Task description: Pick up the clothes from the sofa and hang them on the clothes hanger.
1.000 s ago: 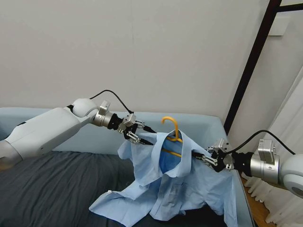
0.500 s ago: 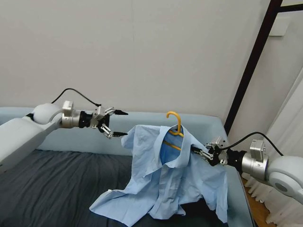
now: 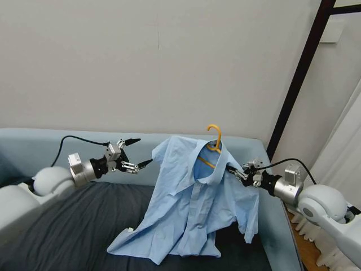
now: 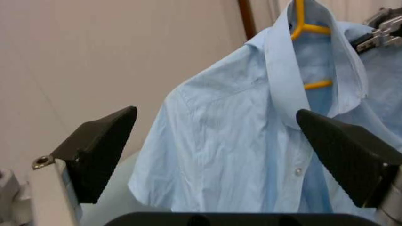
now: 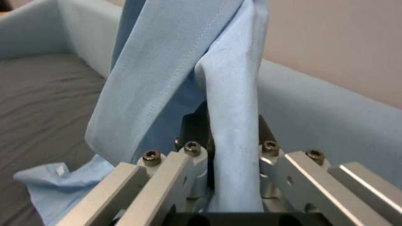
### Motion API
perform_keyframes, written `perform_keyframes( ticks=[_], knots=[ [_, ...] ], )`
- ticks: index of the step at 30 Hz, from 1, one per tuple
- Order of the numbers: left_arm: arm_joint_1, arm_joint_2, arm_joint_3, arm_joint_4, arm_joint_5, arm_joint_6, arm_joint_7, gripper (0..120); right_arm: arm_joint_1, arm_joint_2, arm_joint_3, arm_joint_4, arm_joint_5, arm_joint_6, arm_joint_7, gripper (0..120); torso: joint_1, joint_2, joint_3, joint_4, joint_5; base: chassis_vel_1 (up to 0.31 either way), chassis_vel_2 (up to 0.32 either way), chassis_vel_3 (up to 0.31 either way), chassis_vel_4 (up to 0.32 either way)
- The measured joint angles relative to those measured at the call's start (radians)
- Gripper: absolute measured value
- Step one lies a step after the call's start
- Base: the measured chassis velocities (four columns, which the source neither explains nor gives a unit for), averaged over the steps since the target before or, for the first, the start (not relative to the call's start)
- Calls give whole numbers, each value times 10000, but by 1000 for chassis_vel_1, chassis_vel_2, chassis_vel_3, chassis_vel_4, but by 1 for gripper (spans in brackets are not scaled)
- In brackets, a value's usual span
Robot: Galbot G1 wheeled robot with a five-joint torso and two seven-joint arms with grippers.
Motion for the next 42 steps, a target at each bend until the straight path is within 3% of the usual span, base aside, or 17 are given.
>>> perform_keyframes(
  ticks=[3,4,6,14,20,25,33,38,42],
  knots=[
    [557,-593,-101,-673,423,395,-1959,100,823,-392,-441,62,955,-650,487,7,-1,0,-1,-1,-1,0,0,0,0],
    [557,-593,-101,-673,423,395,-1959,100,823,-392,-441,62,955,-650,487,7,-1,0,-1,-1,-1,0,0,0,0],
    [616,-1103,-87,-1031,500,853,-3065,100,1685,-716,-833,178,1683,-1247,927,7,0,0,-1,-10,3,0,0,0,0],
    [418,-2596,51,-2014,395,2193,-5734,100,4625,-1354,-1907,710,3882,-2596,2195,7,0,0,-1,-4,0,0,0,0,0],
    [160,-3129,129,-2358,258,2564,-6373,100,5222,-1344,-2091,931,4722,-3109,2810,7,0,0,-1,-4,0,0,0,0,0],
    [-850,-3819,354,-2703,-372,3240,-7297,100,5216,-1343,-2112,1238,4876,-3244,3061,7,0,0,-1,-6,3,0,0,0,0],
    [-1348,-4215,594,-2523,-912,3582,-7572,98,5057,-1490,-1862,1473,5046,-3244,3240,7,0,1,-1,-5,0,0,0,0,0],
    [-1346,-4386,751,-2304,-975,3669,-7561,86,5164,-1431,-1830,1567,5323,-3255,3456,7,0,0,-1,-3,0,0,0,0,0],
    [-1518,-4704,863,-2065,-1225,3728,-7510,69,5257,-1388,-1827,1712,5557,-3282,3619,7,0,0,-1,-4,-1,0,0,0,0]
  ],
)
